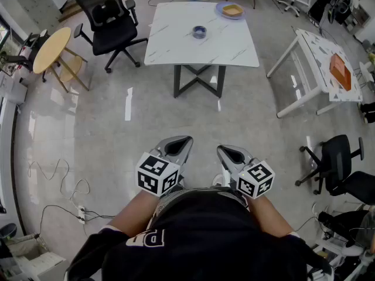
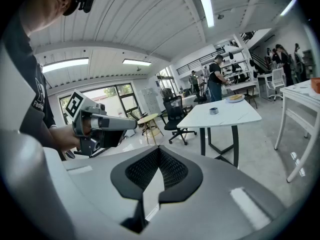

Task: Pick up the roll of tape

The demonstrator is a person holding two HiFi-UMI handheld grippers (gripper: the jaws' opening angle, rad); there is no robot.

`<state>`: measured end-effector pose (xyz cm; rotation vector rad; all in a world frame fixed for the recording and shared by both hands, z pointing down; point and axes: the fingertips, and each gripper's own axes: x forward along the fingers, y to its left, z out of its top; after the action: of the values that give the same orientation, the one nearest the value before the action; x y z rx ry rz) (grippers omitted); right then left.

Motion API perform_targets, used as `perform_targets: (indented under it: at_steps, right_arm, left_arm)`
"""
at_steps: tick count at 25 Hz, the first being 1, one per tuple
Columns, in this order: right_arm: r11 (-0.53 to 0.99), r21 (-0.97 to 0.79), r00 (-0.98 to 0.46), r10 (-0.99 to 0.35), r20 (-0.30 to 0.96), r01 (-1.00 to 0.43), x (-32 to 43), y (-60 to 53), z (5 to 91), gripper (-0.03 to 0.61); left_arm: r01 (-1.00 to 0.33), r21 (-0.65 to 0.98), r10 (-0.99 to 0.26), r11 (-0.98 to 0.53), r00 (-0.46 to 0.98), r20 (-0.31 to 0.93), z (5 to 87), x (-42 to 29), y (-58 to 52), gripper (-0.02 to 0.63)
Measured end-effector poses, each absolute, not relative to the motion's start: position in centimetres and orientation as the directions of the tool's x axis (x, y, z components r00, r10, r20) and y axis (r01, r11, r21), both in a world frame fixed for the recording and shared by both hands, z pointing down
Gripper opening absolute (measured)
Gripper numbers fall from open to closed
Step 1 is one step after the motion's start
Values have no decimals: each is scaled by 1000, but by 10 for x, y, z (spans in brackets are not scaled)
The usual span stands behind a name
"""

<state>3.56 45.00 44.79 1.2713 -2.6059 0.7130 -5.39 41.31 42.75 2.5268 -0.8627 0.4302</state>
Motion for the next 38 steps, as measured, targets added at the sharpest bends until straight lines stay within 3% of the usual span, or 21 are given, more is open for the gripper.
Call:
perform_targets:
  at_steps: [12, 27, 38]
  right_arm:
    - [543, -393, -665, -667, 336, -742, 27, 455, 453, 0]
    - [540, -310, -622, -691, 367, -782, 4, 451, 453, 0]
    - [509, -312, -596, -719, 357, -802, -42, 441, 453, 0]
  left_arm:
    - [-639, 290, -504, -713, 754, 421, 429, -55, 415, 58]
    - [-621, 267, -494, -737, 765, 415, 429, -78, 412, 59]
    - [-601, 286, -464, -746, 778, 424, 438, -129, 407, 59]
